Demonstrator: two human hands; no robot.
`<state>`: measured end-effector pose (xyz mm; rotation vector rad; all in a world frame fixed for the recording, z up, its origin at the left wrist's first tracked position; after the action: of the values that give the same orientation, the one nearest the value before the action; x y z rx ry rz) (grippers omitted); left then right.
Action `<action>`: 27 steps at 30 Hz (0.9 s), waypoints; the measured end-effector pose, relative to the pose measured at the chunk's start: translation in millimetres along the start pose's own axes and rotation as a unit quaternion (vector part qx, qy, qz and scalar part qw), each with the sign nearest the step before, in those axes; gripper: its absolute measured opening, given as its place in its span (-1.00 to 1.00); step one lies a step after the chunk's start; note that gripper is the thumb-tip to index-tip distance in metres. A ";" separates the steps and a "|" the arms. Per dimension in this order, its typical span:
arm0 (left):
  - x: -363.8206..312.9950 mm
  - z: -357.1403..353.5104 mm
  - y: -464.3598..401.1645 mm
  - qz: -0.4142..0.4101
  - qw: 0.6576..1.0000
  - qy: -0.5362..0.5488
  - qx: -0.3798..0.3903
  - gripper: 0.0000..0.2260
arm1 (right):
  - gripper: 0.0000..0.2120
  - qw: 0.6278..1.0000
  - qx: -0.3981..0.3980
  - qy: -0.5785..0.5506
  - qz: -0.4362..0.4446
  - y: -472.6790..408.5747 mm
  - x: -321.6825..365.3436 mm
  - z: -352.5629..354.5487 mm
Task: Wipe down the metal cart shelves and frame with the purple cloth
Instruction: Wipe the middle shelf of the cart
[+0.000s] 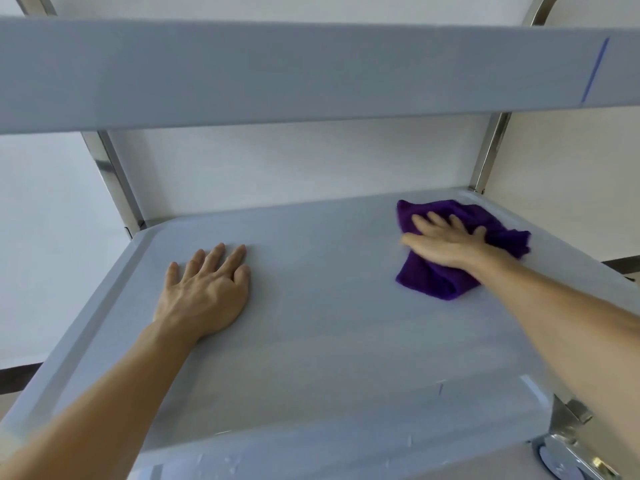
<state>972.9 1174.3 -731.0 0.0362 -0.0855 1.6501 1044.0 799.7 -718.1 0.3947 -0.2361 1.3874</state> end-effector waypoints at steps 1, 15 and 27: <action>-0.2 0.4 -0.2 -0.001 1.000 -0.002 0.001 -0.50 | -0.29 1.000 0.004 0.000 0.018 5.0 19.5 -10.1; 3.7 -0.7 0.4 -0.007 1.000 -0.007 0.012 -0.50 | -0.59 0.951 0.123 -0.009 0.283 169.4 24.9 -24.9; -14.2 28.6 15.6 -0.008 0.995 -0.029 -0.093 -0.60 | -0.42 0.998 -0.024 0.018 0.058 73.2 -48.9 9.2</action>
<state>957.7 1156.7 -704.1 -0.0564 -0.2827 1.6190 964.2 761.4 -719.1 0.3206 -0.2662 1.4992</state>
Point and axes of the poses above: each hand's wrist, its own y-axis away from the middle knuckle, its own z-axis out of the back of the hand, x = y × z, the point moved 5 cm from there along -y, towards the middle knuckle, and after that the axes turned 14 degrees about -y, right-handed, at the moved point
